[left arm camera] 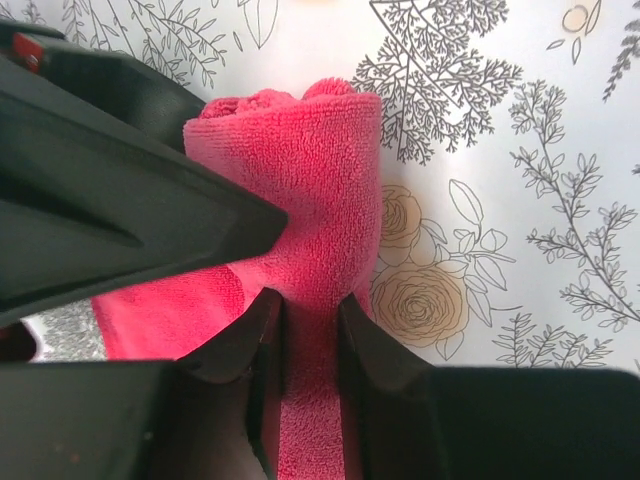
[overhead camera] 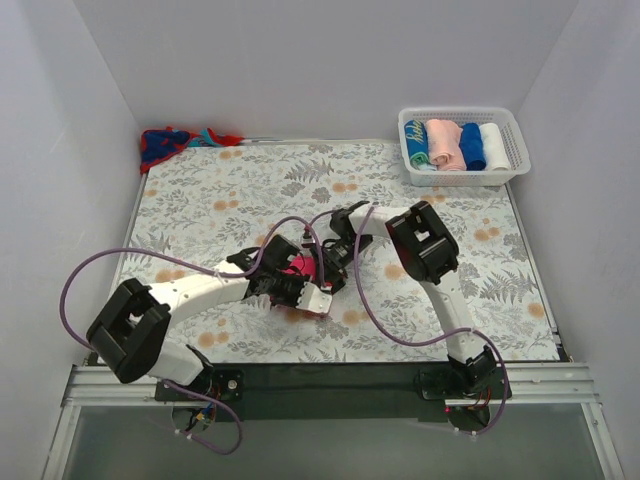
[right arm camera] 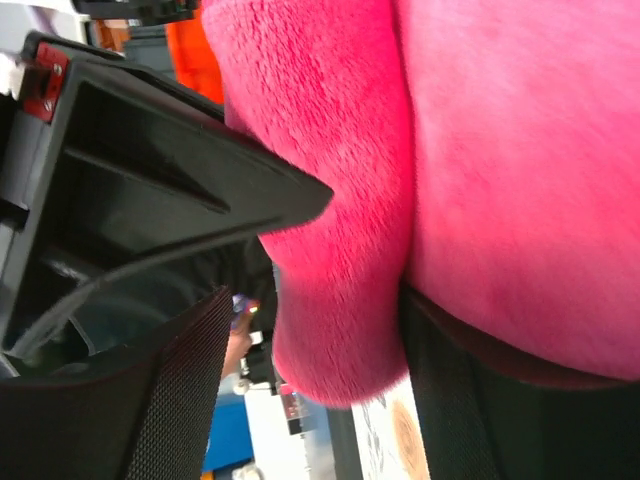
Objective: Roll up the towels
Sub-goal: Roll the towel
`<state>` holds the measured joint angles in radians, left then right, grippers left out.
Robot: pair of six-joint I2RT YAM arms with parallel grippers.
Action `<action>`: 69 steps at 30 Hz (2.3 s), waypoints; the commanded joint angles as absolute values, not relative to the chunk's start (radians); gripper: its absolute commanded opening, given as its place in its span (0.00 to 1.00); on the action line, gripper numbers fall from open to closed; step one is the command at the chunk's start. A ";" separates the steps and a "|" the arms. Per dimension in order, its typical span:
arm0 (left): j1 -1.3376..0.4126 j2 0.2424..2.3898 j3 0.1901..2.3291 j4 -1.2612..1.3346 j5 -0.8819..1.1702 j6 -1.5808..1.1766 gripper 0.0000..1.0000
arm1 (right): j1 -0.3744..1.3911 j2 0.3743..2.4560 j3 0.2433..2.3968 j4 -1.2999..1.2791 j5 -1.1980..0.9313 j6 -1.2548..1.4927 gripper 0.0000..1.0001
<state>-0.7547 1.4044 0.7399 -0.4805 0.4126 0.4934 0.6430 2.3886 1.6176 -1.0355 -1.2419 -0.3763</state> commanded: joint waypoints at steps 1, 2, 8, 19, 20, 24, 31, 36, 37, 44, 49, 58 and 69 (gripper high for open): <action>-0.729 1.489 0.756 -0.722 0.486 0.442 0.00 | 0.560 2.364 1.566 -0.973 -0.951 -0.387 0.64; -0.720 1.505 0.773 -0.733 0.503 0.436 0.00 | 0.552 2.343 1.562 -0.965 -0.945 -0.374 0.64; -0.602 1.704 0.966 -0.918 0.649 0.474 0.00 | 0.445 2.171 1.552 -0.916 -0.899 -0.330 0.73; -0.434 2.210 1.435 -1.285 0.867 0.581 0.01 | 0.385 1.772 1.306 -0.689 -0.717 -0.374 0.73; -0.425 2.247 1.465 -1.302 0.867 0.592 0.02 | 0.405 1.757 1.293 -0.672 -0.694 -0.383 0.72; -0.411 2.374 1.592 -1.365 0.853 0.600 0.03 | 0.564 1.697 1.252 -0.560 -0.522 -0.410 0.72; -0.400 2.482 1.713 -1.391 0.842 0.586 0.04 | 0.790 1.661 1.223 -0.398 -0.321 -0.495 0.77; -0.387 2.526 1.758 -1.379 0.839 0.569 0.06 | 0.916 1.634 1.140 -0.254 -0.235 -0.590 0.79; -0.387 2.530 1.764 -1.381 0.839 0.569 0.06 | 0.929 1.628 1.096 -0.230 -0.226 -0.606 0.80; -0.383 2.531 1.779 -1.370 0.847 0.563 0.06 | 0.977 1.677 0.996 -0.095 -0.167 -0.650 0.61; -0.376 2.514 1.769 -1.362 0.861 0.561 0.09 | 0.977 1.720 0.974 -0.084 -0.186 -0.666 0.30; -0.334 2.366 1.741 -1.325 0.911 0.563 0.41 | 0.919 1.775 1.073 -0.346 -0.408 -0.629 0.01; -0.135 1.955 1.488 -1.059 0.973 0.454 0.59 | 0.799 1.894 1.293 -0.710 -0.696 -0.526 0.01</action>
<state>-0.1947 2.0872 1.5543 -1.2350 0.9936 0.4946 0.7998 1.8477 1.2594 -0.4786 -0.5716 -0.5877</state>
